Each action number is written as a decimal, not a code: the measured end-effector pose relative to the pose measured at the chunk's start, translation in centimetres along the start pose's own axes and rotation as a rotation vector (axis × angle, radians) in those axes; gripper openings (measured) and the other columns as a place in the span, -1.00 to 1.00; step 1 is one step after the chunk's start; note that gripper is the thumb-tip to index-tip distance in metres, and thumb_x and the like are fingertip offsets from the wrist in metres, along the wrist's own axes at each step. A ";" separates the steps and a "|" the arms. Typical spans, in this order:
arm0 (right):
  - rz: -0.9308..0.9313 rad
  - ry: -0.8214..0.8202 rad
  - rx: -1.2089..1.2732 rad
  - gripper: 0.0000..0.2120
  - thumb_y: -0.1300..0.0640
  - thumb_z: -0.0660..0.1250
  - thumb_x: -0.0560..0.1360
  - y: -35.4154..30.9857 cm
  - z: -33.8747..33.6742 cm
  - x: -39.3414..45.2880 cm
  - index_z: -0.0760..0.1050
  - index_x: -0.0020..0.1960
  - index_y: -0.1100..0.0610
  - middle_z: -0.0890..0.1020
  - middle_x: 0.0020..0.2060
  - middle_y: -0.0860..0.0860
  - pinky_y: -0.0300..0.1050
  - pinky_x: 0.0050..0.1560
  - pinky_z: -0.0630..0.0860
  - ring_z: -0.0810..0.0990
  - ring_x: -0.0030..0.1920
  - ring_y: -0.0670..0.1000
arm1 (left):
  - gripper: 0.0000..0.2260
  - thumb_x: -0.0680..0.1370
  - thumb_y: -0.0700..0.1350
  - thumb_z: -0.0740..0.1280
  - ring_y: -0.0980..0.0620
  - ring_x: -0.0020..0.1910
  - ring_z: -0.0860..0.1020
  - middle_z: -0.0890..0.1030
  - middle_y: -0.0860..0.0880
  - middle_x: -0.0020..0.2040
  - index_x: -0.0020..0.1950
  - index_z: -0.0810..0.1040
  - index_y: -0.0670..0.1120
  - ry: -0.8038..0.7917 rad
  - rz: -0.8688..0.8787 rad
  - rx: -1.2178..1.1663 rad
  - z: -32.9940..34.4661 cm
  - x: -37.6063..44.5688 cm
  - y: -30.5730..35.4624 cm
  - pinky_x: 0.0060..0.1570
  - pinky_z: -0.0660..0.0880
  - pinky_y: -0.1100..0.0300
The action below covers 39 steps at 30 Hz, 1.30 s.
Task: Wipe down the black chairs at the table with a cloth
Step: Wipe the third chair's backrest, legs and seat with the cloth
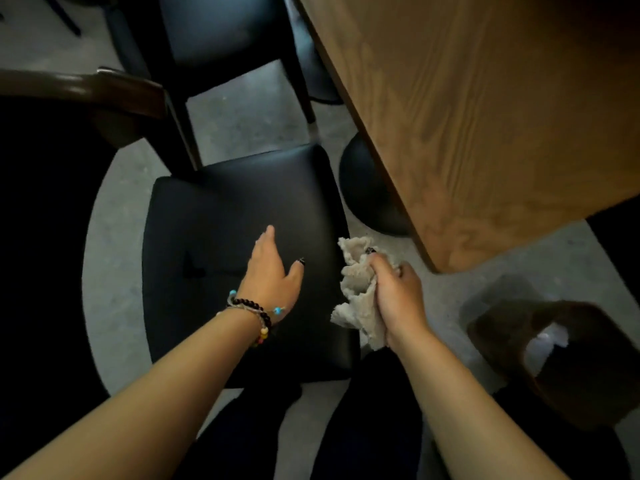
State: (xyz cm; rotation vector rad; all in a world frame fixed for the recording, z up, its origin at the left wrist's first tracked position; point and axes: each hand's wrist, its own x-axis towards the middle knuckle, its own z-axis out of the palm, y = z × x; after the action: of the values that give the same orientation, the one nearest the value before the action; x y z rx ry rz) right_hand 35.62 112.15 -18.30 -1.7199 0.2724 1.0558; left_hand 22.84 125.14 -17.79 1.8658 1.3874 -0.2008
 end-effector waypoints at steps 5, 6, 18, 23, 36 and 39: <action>-0.105 -0.111 -0.198 -0.50 -0.05 0.33 0.53 -3.7 0.4 1.0 0.39 0.41 0.12 0.49 0.27 -0.05 -0.29 0.28 0.31 0.47 0.24 -0.07 | -0.28 0.60 0.00 0.27 0.03 0.56 -0.02 -0.02 -0.04 0.59 0.58 -0.13 -0.06 0.114 -0.098 -0.073 -0.1 -0.9 2.7 0.39 -0.03 0.21; -0.109 -0.132 -0.232 -0.47 -0.05 0.33 0.53 -4.0 0.5 1.5 0.37 0.43 0.13 0.47 0.33 0.00 -0.14 0.39 0.29 0.43 0.33 0.01 | -0.28 0.60 0.00 0.27 0.03 0.56 -0.02 -0.02 -0.03 0.60 0.58 -0.13 -0.05 0.134 -0.120 -0.092 0.1 -0.9 2.9 0.39 -0.02 0.20; -0.356 -0.269 -0.615 -0.79 -0.06 0.36 0.48 -1.8 6.1 4.5 0.46 0.02 0.02 0.59 -0.09 -0.08 -0.27 -0.26 0.35 0.54 -0.13 -0.12 | -0.28 0.61 -0.01 0.25 0.00 0.56 -0.05 -0.06 -0.05 0.60 0.58 -0.15 -0.08 0.200 -0.436 -0.286 5.4 -3.5 -5.7 0.49 -0.02 0.09; -0.630 -0.413 -0.989 -0.66 -0.04 0.35 0.51 2.0 9.9 7.3 0.40 0.20 0.07 0.46 0.12 -0.03 -0.11 0.10 0.38 0.45 0.16 0.02 | -0.19 0.59 0.06 0.26 -0.09 0.56 -0.19 -0.20 -0.13 0.59 0.56 -0.24 -0.19 0.068 -0.460 -0.103 7.0 -4.2 -11.1 0.53 -0.08 0.02; -1.135 -0.230 -1.436 -0.52 0.03 0.48 0.32 9.7 11.1 12.4 0.43 0.18 0.10 0.43 0.13 0.11 0.15 0.09 0.36 0.31 0.19 0.16 | 0.05 0.42 0.33 0.35 -0.12 0.56 -0.19 -0.22 -0.14 0.58 0.57 -0.22 -0.14 -0.009 -0.447 0.234 10.2 -1.2 -15.8 0.49 0.04 -0.01; -1.206 -0.199 -1.434 -0.49 0.02 0.50 0.29 10.2 11.3 12.4 0.43 0.16 0.12 0.43 0.12 0.13 0.18 0.07 0.37 0.31 0.18 0.17 | 0.04 0.39 0.41 0.31 -0.09 0.56 -0.13 -0.16 -0.13 0.59 0.58 -0.19 -0.10 0.058 -0.401 0.315 10.2 -1.2 -16.6 0.47 0.11 0.03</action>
State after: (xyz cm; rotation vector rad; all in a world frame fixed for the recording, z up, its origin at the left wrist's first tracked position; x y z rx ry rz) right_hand 30.67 121.20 -35.00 -2.2621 -1.8328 0.3517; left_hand 11.18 118.99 -32.24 1.8289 1.8487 -0.5998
